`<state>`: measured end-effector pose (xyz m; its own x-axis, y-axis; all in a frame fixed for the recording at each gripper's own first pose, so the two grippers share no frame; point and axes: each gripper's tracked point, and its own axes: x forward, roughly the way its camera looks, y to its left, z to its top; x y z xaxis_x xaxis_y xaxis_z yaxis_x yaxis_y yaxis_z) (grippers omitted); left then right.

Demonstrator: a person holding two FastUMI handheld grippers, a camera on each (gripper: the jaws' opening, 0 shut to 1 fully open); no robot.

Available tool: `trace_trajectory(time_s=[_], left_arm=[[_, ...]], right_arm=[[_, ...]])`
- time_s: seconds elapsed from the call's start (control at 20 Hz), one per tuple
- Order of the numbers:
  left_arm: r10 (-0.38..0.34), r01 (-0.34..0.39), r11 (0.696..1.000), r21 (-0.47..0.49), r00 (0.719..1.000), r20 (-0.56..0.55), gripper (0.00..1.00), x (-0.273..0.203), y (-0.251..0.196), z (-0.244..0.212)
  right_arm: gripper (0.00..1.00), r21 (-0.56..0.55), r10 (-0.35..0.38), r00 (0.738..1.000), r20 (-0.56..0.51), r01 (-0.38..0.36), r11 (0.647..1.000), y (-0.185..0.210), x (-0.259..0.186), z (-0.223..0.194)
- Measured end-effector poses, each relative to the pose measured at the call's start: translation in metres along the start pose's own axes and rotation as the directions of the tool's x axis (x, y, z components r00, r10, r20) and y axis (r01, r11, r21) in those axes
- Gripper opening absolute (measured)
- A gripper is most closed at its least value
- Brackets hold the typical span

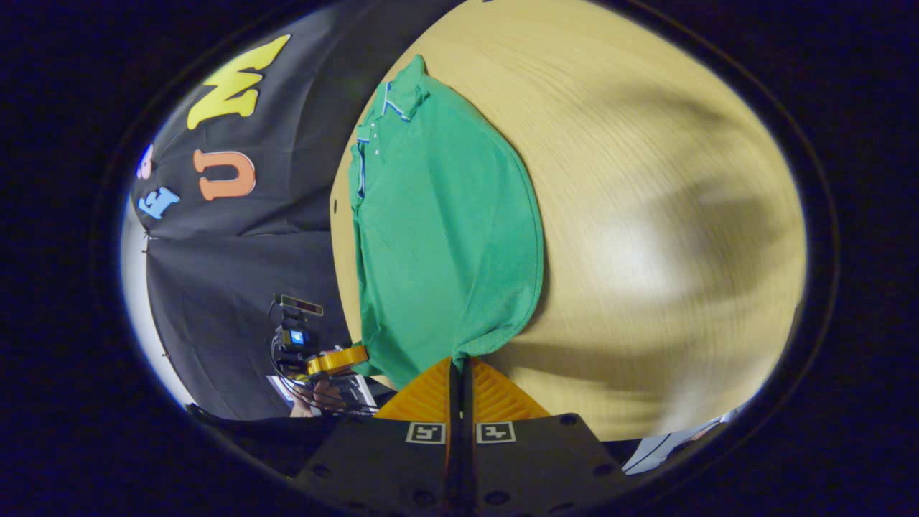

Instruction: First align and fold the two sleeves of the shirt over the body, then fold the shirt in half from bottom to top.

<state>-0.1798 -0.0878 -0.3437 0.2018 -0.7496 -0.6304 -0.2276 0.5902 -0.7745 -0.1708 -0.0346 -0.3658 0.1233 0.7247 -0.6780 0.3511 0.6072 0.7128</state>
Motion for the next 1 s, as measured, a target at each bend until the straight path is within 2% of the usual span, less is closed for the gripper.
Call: trace_trajectory(time_s=[0.25, 0.4, 0.6, 0.75, 0.9, 1.0], left_arm=[[0.049, -0.062, 0.985, 0.161, 0.995, 0.081, 0.03, -0.022, -0.028, 0.030], [0.115, -0.159, 0.948, 0.277, 0.979, 0.166, 0.03, -0.044, -0.037, 0.060], [0.129, -0.217, 0.908, 0.358, 0.959, 0.254, 0.03, -0.060, -0.060, 0.097], [0.126, -0.249, 0.874, 0.417, 0.945, 0.301, 0.03, -0.067, -0.082, 0.127], [0.121, -0.293, 0.819, 0.493, 0.929, 0.350, 0.03, -0.077, -0.103, 0.159], [0.108, -0.309, 0.802, 0.511, 0.916, 0.386, 0.03, -0.083, -0.118, 0.186]], right_arm=[[0.01, 0.014, 0.099, 0.990, 0.101, -0.101, 0.995, 0.047, -0.032, 0.031], [0.01, 0.005, 0.171, 0.970, 0.171, -0.174, 0.985, 0.080, -0.053, 0.055], [0.01, -0.044, 0.247, 0.941, 0.233, -0.244, 0.969, 0.126, -0.073, 0.088], [0.01, -0.112, 0.281, 0.925, 0.254, -0.260, 0.959, 0.162, -0.090, 0.115], [0.01, -0.166, 0.303, 0.914, 0.271, -0.266, 0.950, 0.193, -0.095, 0.144], [0.01, -0.195, 0.305, 0.909, 0.283, -0.257, 0.947, 0.208, -0.093, 0.165]])
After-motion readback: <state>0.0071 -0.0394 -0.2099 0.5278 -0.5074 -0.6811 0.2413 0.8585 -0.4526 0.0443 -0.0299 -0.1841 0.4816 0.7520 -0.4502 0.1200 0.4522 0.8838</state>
